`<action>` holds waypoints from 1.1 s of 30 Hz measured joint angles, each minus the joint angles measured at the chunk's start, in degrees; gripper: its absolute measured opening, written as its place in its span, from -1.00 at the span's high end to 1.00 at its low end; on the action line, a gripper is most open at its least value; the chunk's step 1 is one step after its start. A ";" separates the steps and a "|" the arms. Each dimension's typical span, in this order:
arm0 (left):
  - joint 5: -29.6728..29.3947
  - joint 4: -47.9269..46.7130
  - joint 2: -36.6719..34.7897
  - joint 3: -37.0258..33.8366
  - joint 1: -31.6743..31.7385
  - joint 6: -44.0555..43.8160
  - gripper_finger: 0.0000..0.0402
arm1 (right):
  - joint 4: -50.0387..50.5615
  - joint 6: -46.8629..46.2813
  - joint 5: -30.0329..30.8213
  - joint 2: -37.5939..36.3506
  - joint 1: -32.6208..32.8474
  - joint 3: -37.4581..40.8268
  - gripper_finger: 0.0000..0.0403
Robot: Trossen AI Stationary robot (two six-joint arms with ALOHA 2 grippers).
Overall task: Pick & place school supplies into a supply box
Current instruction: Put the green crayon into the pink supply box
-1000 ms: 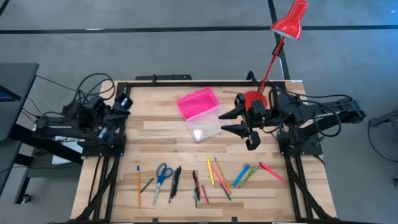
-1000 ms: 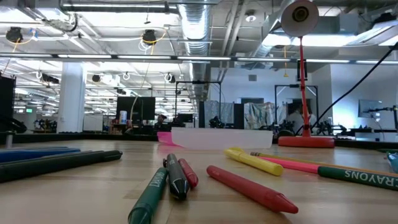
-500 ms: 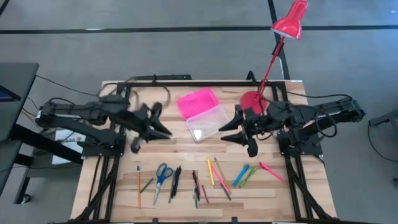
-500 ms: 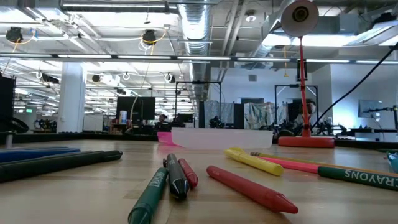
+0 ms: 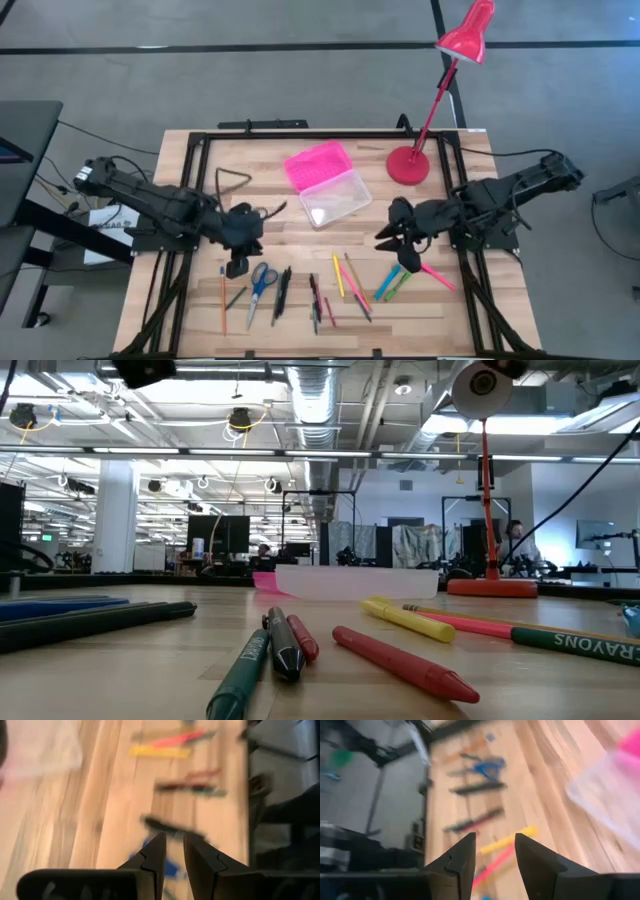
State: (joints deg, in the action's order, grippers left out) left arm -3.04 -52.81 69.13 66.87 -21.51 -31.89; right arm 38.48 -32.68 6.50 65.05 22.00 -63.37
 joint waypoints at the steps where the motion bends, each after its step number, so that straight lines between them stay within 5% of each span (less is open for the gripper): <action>1: -0.86 -1.06 0.67 0.00 -0.84 -1.34 0.69 | 1.91 -1.71 1.00 -0.01 0.72 0.00 0.37; 10: -8.23 -2.15 6.29 0.00 -5.23 -7.46 0.69 | 20.49 -23.06 5.32 1.18 8.43 0.01 0.39; 22: -14.58 -0.99 11.73 0.00 -5.81 -4.63 0.69 | 38.96 -51.42 8.43 7.82 16.25 0.00 0.39; 33: -19.88 -0.45 11.51 0.00 -5.39 -1.17 0.69 | 39.99 -45.18 3.99 16.05 16.61 0.00 0.39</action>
State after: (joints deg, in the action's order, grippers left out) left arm -22.92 -53.26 80.64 66.87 -26.90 -33.06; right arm 78.47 -77.86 10.49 81.09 38.61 -63.37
